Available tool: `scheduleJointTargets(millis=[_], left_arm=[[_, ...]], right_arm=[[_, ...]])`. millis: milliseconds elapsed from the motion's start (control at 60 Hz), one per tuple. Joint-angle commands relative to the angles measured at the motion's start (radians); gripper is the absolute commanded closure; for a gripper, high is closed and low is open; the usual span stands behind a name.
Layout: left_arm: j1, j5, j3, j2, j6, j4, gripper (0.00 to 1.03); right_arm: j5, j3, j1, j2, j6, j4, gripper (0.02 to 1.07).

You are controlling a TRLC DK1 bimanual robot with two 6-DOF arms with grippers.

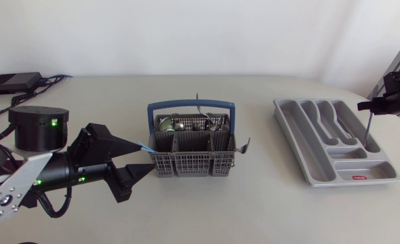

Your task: Sort the cutlery from the basket into the organizer compartments.

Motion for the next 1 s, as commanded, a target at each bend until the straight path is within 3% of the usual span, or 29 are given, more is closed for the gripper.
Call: scheduleJointTargets(millis=[0, 983], left_arm=[[-0.005, -0.002, 0.016, -0.012, -0.018, -0.006, 0.26], [-0.002, -0.002, 0.005, -0.080, -0.018, -0.037, 0.26]], right_arm=[[0.013, 0.023, 0.017, 0.048, 0.026, 0.005, 1.01], [0.116, 0.127, 0.077, 0.299, 0.106, 0.117, 0.91]])
